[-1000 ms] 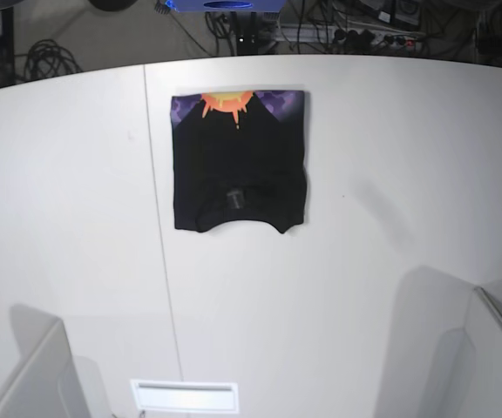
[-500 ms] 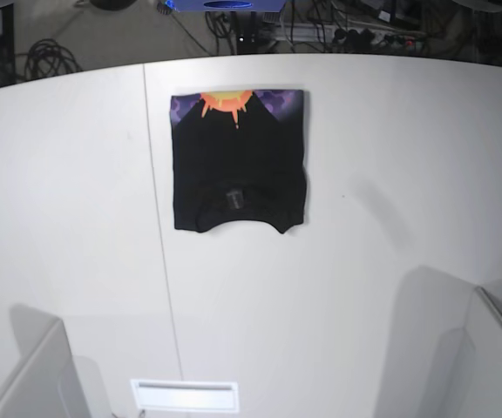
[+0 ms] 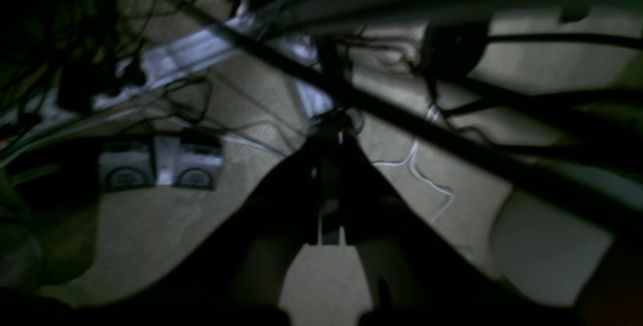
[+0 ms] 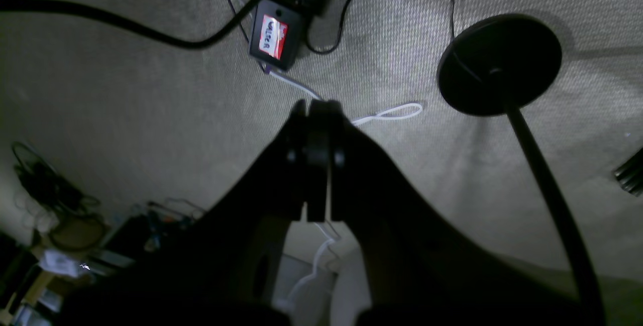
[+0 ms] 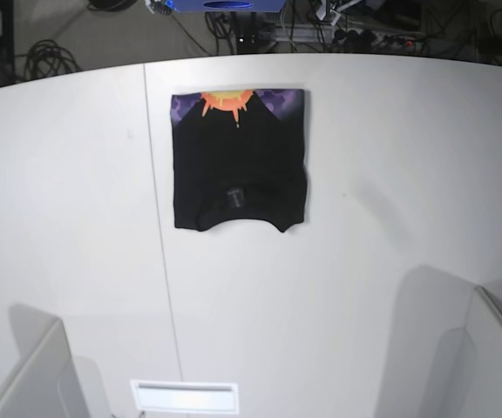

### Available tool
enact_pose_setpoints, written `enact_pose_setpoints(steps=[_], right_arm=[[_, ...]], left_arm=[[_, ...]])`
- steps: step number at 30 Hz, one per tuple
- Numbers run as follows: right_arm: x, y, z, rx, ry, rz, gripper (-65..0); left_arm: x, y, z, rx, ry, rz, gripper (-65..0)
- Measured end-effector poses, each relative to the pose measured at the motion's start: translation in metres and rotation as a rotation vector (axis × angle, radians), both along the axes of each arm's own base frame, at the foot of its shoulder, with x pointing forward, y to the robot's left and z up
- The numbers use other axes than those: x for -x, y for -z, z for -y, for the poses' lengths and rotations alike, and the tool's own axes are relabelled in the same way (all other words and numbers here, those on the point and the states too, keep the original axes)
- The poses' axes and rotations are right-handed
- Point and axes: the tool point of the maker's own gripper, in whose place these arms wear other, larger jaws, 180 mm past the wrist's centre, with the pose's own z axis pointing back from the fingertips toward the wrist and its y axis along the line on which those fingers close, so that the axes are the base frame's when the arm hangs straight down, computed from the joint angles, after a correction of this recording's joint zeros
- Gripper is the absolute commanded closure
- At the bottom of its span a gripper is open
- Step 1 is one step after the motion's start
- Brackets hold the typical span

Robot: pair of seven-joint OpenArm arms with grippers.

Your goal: Fold the T-shirt properly

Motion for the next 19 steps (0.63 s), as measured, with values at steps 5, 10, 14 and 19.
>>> enact_pose_setpoints(steps=[5,10,14,19], right_arm=[[-0.019,0.002,-0.004,-0.006,0.0,0.048,0.0],[-0.017,0.002,-0.011,-0.021,0.004,0.049,0.0],[-0.028,-0.002,-0.004,-0.035,0.03,0.14,0.0],[-0.019,-0.004,-0.018,-0.064,0.035,0.141,0.0]], left_arm=[[-0.007,0.001,-0.023,-0.039,-0.018,0.013,0.0],[-0.005,0.001,-0.013,-0.024,0.0,0.011,0.0],[-0.002,0.0,-0.011,-0.015,-0.011,0.009,0.0],[0.016,-0.002,-0.019,-0.03,0.0,-0.02,0.0]])
